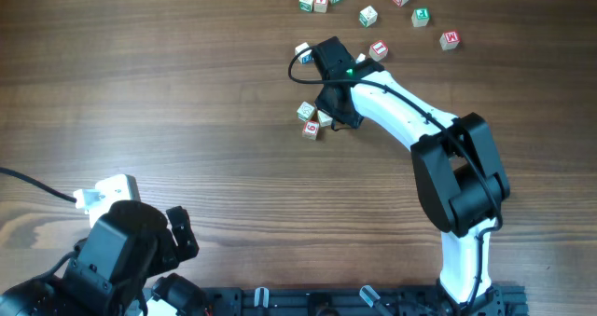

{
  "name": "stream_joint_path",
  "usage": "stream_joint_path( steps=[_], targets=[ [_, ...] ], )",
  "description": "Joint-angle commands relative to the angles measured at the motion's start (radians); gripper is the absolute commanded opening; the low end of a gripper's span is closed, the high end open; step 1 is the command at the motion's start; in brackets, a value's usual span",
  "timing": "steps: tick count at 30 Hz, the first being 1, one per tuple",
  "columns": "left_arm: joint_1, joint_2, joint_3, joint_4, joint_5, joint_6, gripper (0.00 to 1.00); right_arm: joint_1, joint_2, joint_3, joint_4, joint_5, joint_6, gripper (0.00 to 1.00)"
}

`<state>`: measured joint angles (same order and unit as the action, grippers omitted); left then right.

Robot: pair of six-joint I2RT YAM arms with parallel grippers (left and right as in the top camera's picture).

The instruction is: Form a circle

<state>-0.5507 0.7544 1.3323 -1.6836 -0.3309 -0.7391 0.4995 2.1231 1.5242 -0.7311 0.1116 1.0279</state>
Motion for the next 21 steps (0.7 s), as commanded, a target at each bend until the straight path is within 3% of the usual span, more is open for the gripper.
stream_joint_path(
  steps=[1, 21],
  targets=[
    [0.005, -0.002, -0.002, 0.000, 0.001, -0.013, 1.00, 0.005, 0.014, -0.011, -0.003, -0.010, 0.023, 0.05],
    [0.005, -0.002, -0.002, 0.000, 0.001, -0.013, 1.00, 0.005, 0.014, -0.011, 0.006, -0.032, 0.021, 0.05]
  ],
)
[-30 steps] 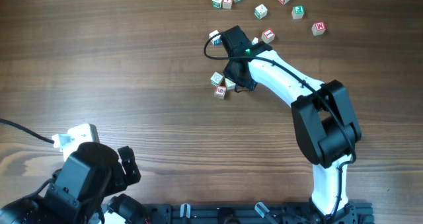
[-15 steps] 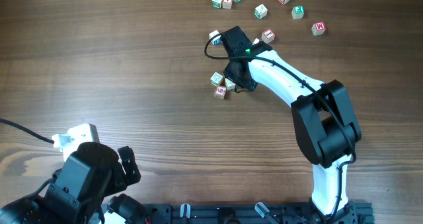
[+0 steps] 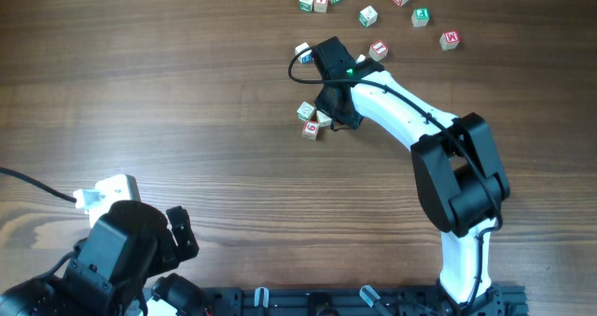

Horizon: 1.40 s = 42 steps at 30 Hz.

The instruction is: Form a circle

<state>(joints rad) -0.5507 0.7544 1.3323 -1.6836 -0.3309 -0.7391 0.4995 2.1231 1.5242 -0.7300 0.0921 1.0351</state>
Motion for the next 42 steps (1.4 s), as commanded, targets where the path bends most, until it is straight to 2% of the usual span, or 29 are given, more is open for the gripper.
stream_joint_path(
  steps=[1, 11, 18, 42],
  targets=[
    [0.005, -0.002, -0.002, 0.000, 0.001, -0.013, 1.00, 0.005, 0.014, -0.011, 0.005, -0.013, 0.013, 0.05],
    [0.005, -0.002, -0.002, 0.000, 0.001, -0.013, 1.00, 0.005, 0.014, -0.011, 0.006, -0.015, 0.013, 0.05],
    [0.005, -0.002, -0.002, 0.000, 0.001, -0.013, 1.00, -0.012, 0.013, -0.011, 0.003, 0.068, 0.011, 0.05],
    [0.005, -0.002, -0.002, 0.000, 0.001, -0.013, 1.00, -0.007, 0.013, -0.011, -0.064, -0.042, 0.011, 0.05]
  ],
)
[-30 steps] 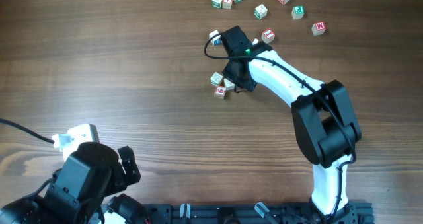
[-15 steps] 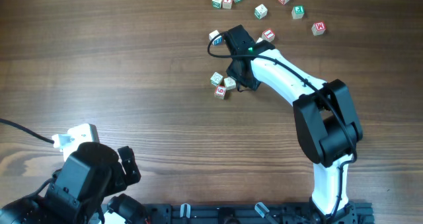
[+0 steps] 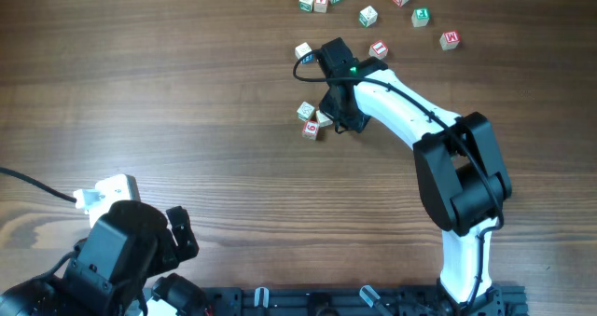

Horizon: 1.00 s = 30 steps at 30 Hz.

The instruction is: Form a circle

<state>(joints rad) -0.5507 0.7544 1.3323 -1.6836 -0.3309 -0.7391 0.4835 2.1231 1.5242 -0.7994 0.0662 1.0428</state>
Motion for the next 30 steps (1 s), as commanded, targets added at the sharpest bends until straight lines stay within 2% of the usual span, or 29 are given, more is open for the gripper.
stream_joint_path(
  steps=[1, 30],
  targets=[
    [0.005, -0.002, -0.002, 0.000, 0.001, -0.013, 1.00, 0.009, 0.013, -0.011, 0.006, -0.016, 0.004, 0.05],
    [0.005, -0.002, -0.002, 0.000, 0.001, -0.013, 1.00, 0.014, 0.013, -0.011, 0.025, -0.035, -0.019, 0.05]
  ],
)
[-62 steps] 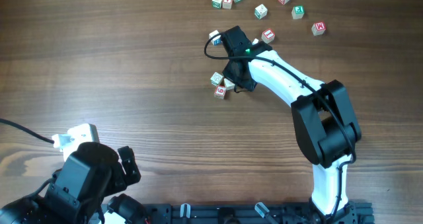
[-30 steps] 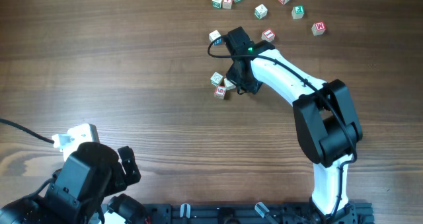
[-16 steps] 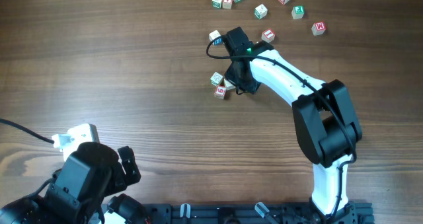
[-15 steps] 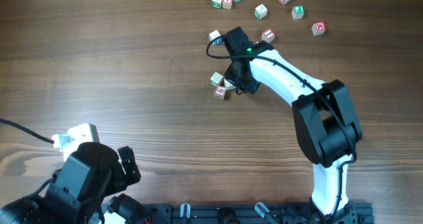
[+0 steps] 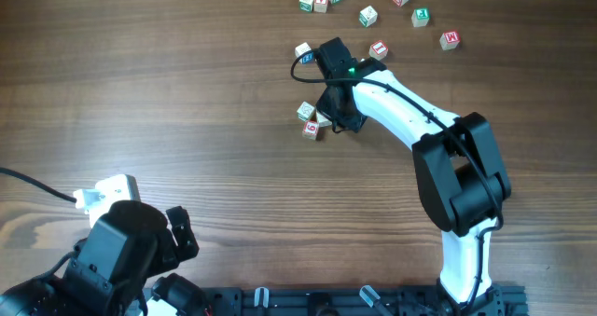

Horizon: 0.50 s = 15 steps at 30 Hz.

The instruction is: Form a circle

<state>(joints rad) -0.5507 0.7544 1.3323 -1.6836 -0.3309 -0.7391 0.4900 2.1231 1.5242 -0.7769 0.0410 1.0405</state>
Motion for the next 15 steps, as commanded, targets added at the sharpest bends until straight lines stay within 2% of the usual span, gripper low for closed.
stream_joint_path(
  steps=[1, 9, 15],
  targets=[
    [0.005, -0.002, -0.002, 0.000, 0.001, -0.013, 1.00, 0.007, 0.013, -0.011, 0.003, -0.010, -0.017, 0.05],
    [0.005, -0.002, -0.002, 0.000, 0.001, -0.013, 1.00, 0.007, 0.013, -0.011, -0.014, -0.003, -0.020, 0.04],
    [0.005, -0.002, -0.002, 0.000, 0.001, -0.013, 1.00, -0.002, -0.016, -0.010, -0.050, 0.111, 0.000, 0.05]
  ],
)
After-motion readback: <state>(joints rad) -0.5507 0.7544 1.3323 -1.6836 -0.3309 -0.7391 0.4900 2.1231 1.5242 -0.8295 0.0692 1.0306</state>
